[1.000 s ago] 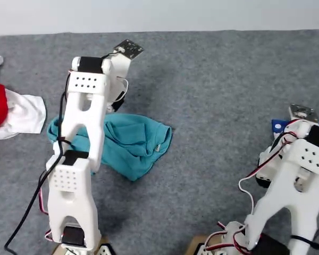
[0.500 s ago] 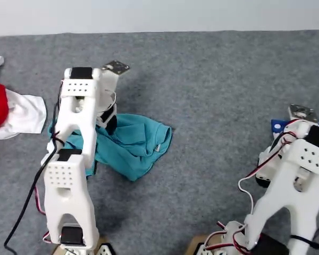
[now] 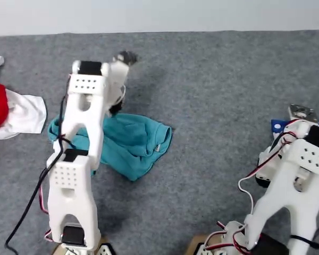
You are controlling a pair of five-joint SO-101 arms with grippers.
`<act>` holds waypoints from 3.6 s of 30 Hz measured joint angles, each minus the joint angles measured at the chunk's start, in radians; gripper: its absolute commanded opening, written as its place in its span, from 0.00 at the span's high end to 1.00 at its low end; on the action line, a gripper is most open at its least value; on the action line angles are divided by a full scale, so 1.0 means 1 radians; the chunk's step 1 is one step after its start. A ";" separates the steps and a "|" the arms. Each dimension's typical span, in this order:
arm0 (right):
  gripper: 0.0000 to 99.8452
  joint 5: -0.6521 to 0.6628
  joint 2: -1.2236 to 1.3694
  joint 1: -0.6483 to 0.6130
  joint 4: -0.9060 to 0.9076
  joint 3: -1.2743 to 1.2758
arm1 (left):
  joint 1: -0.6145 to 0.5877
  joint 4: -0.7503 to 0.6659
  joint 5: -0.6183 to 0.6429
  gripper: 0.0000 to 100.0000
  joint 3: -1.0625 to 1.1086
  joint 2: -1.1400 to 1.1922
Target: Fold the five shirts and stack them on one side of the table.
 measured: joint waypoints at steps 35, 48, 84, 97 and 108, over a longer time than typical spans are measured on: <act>0.92 0.000 0.018 -0.397 -0.084 -0.221 | -0.207 0.008 0.166 0.89 0.213 -0.563; 0.96 0.000 0.801 -0.704 -0.002 -0.994 | -0.559 0.008 0.166 0.90 0.358 -0.563; 0.77 -0.199 1.540 -0.954 -0.080 -1.679 | -0.640 0.006 0.166 0.97 0.522 -0.563; 0.97 -0.198 1.620 -0.971 -0.147 -1.680 | -0.677 -0.038 0.166 0.97 0.623 -0.563; 0.99 0.015 1.616 -0.970 -0.172 -1.765 | -0.677 -0.038 0.166 0.97 0.624 -0.563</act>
